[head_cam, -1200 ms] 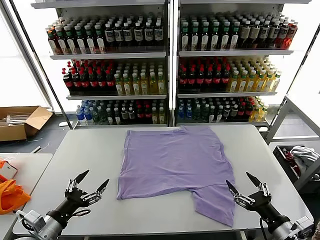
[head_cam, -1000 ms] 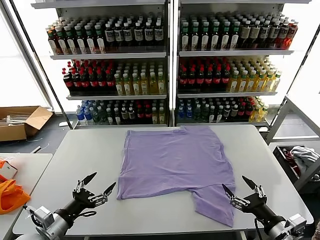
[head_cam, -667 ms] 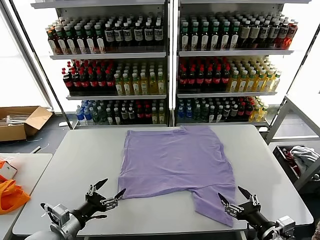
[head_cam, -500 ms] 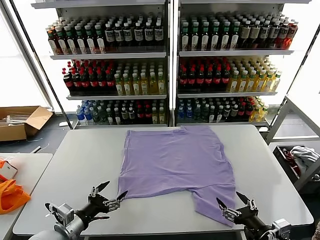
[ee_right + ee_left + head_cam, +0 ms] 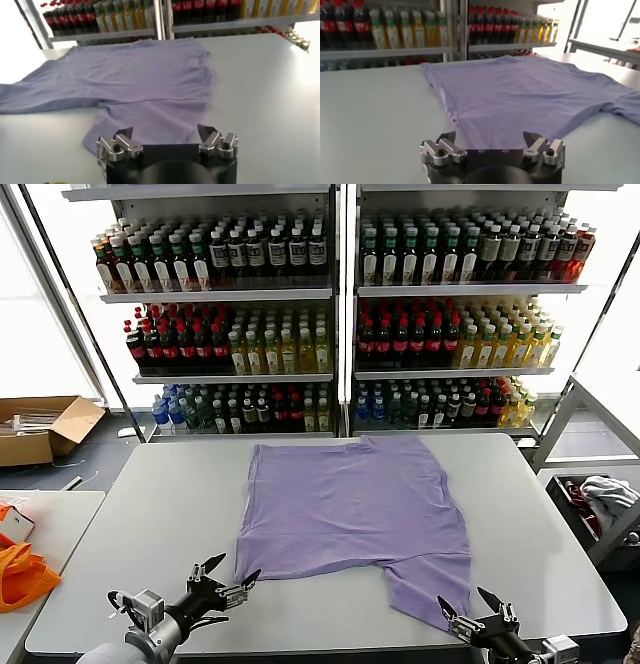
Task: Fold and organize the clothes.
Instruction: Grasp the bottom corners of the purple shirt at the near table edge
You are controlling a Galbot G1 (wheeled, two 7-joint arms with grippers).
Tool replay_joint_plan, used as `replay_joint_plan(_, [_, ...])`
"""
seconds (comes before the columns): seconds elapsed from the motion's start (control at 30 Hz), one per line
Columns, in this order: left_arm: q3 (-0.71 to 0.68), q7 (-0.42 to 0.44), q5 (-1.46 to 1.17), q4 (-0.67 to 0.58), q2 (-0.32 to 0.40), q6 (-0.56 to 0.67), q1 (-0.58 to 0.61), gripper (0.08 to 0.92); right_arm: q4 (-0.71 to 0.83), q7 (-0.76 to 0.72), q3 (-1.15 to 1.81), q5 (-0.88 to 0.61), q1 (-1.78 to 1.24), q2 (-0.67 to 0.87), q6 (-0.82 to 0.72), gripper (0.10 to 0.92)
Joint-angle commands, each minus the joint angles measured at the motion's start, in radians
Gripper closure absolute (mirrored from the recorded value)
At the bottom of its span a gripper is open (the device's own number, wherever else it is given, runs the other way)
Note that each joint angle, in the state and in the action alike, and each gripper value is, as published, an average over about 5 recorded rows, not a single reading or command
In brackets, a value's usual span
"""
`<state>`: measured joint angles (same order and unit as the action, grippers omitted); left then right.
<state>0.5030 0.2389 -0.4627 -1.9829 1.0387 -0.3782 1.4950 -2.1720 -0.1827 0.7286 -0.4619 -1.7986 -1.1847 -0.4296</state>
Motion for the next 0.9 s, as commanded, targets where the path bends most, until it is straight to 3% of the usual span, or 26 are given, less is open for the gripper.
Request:
replay_joint_plan(0.03, [-0.015, -0.009, -0.002, 0.028, 0.007, -0.003, -0.018, 0.177, 0.003, 0.011, -0.016, -0.001, -0.014, -0.001, -0.004, 0.26])
replay_joint_plan(0.2, [-0.021, 0.001, -0.008, 0.043, 0.008, 0.008, -0.029, 0.187, 0.023, 0.011, -0.055, 0.019, 0.005, -0.014, -0.004, 0.403])
replay_joint_plan(0.4, [-0.036, 0.002, -0.007, 0.063, 0.025, 0.012, -0.041, 0.286, 0.027, 0.008, -0.061, 0.017, 0.007, -0.012, -0.001, 0.576])
replay_joint_plan(0.77, [-0.056, 0.028, -0.012, 0.082, 0.013, 0.041, -0.032, 0.58, 0.022, 0.0, -0.065, 0.007, 0.0, -0.006, 0.005, 0.886])
replay_joint_plan(0.9, [-0.054, 0.024, -0.011, 0.096, 0.011, 0.05, -0.028, 0.701, 0.024, -0.003, -0.063, 0.002, 0.006, -0.004, 0.006, 0.919])
